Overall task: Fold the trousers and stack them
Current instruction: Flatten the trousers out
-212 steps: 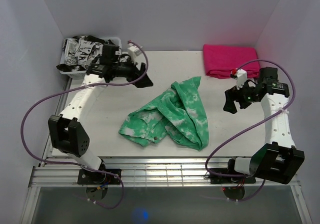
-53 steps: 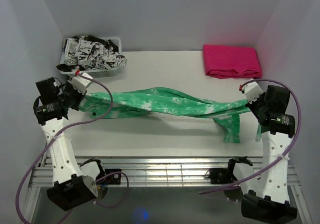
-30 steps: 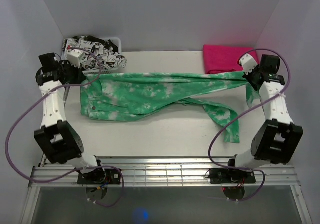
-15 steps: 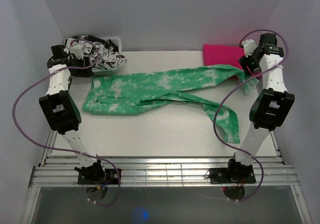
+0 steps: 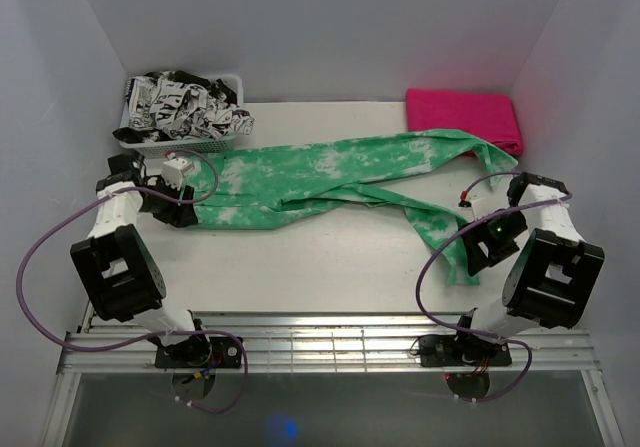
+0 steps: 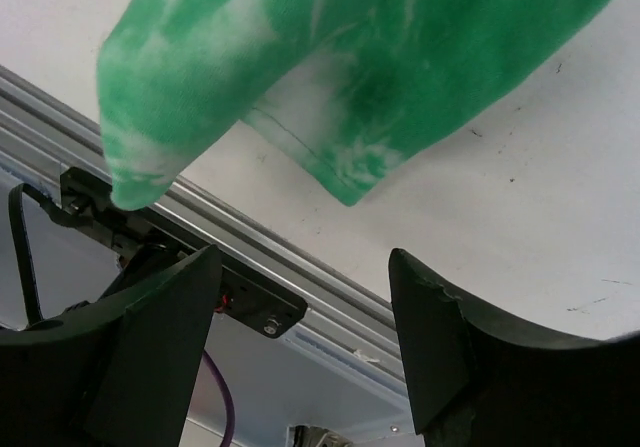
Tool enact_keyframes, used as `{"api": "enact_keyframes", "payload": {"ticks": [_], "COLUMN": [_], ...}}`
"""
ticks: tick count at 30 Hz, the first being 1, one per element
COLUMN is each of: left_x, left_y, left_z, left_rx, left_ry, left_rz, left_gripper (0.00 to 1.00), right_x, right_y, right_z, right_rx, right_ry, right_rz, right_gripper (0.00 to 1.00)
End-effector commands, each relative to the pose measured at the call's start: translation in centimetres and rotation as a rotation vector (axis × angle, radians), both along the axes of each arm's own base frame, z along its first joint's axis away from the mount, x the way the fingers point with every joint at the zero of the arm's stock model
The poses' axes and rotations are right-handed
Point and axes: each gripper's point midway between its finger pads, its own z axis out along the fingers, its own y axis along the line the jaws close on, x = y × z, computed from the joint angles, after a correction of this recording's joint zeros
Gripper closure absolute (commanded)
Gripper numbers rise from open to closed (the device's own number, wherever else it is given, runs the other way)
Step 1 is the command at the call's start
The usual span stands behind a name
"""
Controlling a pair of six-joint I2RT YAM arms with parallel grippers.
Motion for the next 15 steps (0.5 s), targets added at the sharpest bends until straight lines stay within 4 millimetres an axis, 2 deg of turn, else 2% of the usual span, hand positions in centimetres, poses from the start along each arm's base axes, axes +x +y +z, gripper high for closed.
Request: {"api": "enact_keyframes", "payload": {"ticks": [1, 4, 5, 6, 9, 12, 13, 15], "left_x": [1.7, 2.0, 2.1, 2.2, 2.0, 1.7, 1.1, 0.8], "left_y": [1.4, 3.6, 4.3, 5.9, 6.2, 6.3, 6.0, 5.5], "left_z": [1.6, 1.5, 1.4, 1.8, 1.3, 1.1, 0.9, -0.1], "left_rx": [-0.082, -0.189, -0.213, -0.233, -0.322, -0.374, -0.399, -0.429], "left_ry": [-0.069, -0.052, -0.046, -0.062, -0.035, -0.039, -0.017, -0.014], "left_rz": [0.158, 0.278, 0.311, 0.353, 0.356, 0.332, 0.321, 0.278], "left_gripper": [0.33, 0.33, 0.33, 0.32, 0.32, 0.32, 0.32, 0.32], "right_x": [1.1, 0.3, -0.5, -0.7, -0.8, -0.6, -0.5, -0.2], "right_y": [-0.1, -0.6, -0.5, -0.5, -0.2, -0.1, -0.1, -0.5], "right_z": [-1.4, -3.2, -4.2, -4.6, -5.5, -5.6, -5.6, -5.2], "right_rx": [-0.034, -0.066, -0.064, -0.069, -0.055, -0.040, -0.033, -0.047], "right_ry": [-0.038, 0.015, 0.054, 0.061, 0.069, 0.064, 0.060, 0.043], "right_rz": [-0.109, -0.130, -0.134, -0.136, -0.139, -0.126, -0.122, -0.102], "right_gripper": [0.26, 0.27, 0.28, 0.29, 0.38, 0.58, 0.73, 0.88]}}
